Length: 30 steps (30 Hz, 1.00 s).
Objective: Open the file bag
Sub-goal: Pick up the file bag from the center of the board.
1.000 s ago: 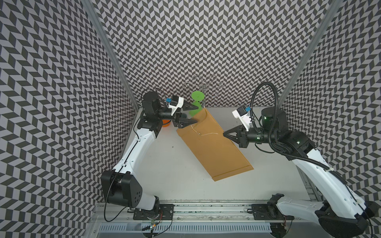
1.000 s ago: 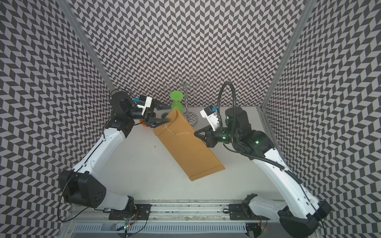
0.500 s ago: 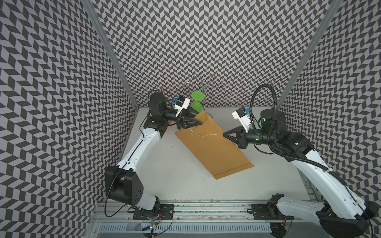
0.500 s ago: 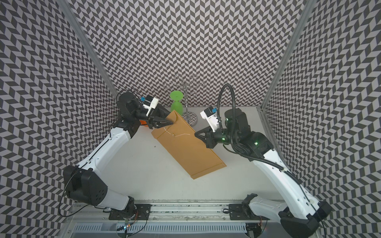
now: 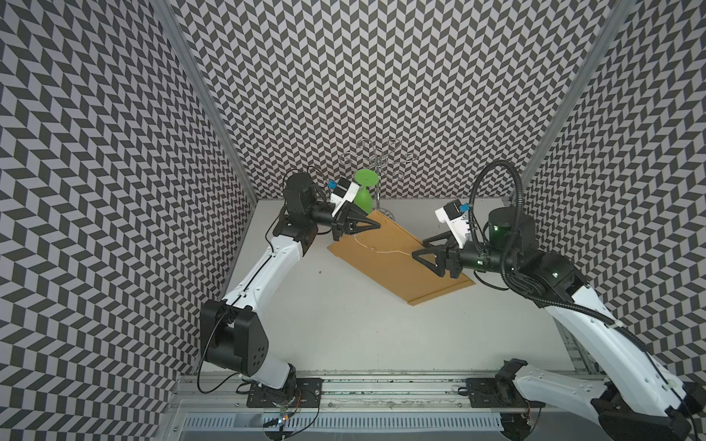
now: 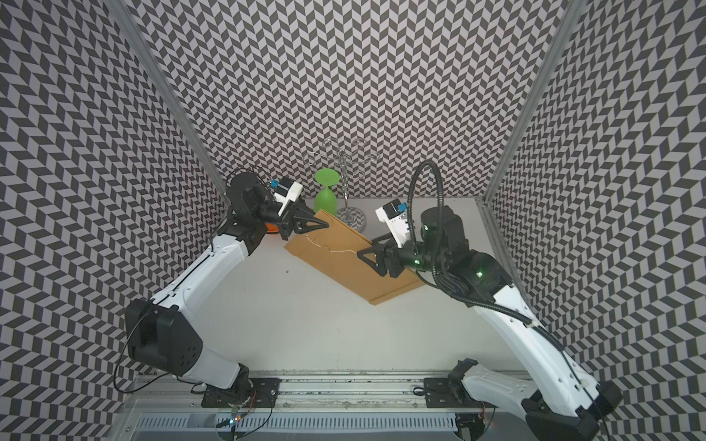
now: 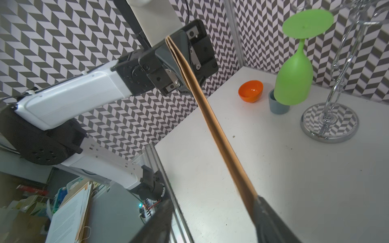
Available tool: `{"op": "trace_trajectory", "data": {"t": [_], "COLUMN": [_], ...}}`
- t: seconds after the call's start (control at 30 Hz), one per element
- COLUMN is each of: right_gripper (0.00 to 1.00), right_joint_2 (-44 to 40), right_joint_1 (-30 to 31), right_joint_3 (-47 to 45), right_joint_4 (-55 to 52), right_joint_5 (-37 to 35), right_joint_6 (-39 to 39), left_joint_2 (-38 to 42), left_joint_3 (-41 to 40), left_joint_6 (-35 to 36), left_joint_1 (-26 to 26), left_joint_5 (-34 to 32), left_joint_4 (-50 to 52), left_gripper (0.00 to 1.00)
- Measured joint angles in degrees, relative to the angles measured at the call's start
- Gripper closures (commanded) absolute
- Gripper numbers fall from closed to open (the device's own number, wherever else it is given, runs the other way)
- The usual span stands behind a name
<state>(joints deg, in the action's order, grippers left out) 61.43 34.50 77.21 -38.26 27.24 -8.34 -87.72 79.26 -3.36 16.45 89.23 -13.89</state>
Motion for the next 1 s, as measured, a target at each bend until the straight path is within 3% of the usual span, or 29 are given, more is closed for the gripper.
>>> {"op": "trace_trajectory", "data": {"t": [0.23, 0.6, 0.83, 1.0], "right_gripper": [0.09, 0.07, 0.27, 0.28], "right_joint_2": [-2.9, -6.6, -5.1, -0.7], "right_joint_1": [0.0, 0.1, 0.1, 0.4], "right_joint_3": [-4.2, -0.3, -0.1, 0.0], "right_joint_4": [1.9, 2.5, 4.3, 5.6], "right_joint_5": [-1.9, -10.4, -6.7, -1.3], "right_joint_6": [0.4, 1.4, 1.5, 1.1], "left_joint_2": [1.6, 4.2, 4.7, 5.0], "left_joint_3": [0.3, -2.4, -2.4, -2.4], "left_joint_6": [-0.7, -6.3, -6.8, -6.3], "left_joint_1": [0.0, -1.3, -0.9, -0.5], "left_joint_5": [0.0, 0.3, 0.3, 0.3], "left_joint_4": [-0.5, -7.5, -7.7, -7.4], "left_gripper": [1.0, 1.0, 1.0, 1.0]}}
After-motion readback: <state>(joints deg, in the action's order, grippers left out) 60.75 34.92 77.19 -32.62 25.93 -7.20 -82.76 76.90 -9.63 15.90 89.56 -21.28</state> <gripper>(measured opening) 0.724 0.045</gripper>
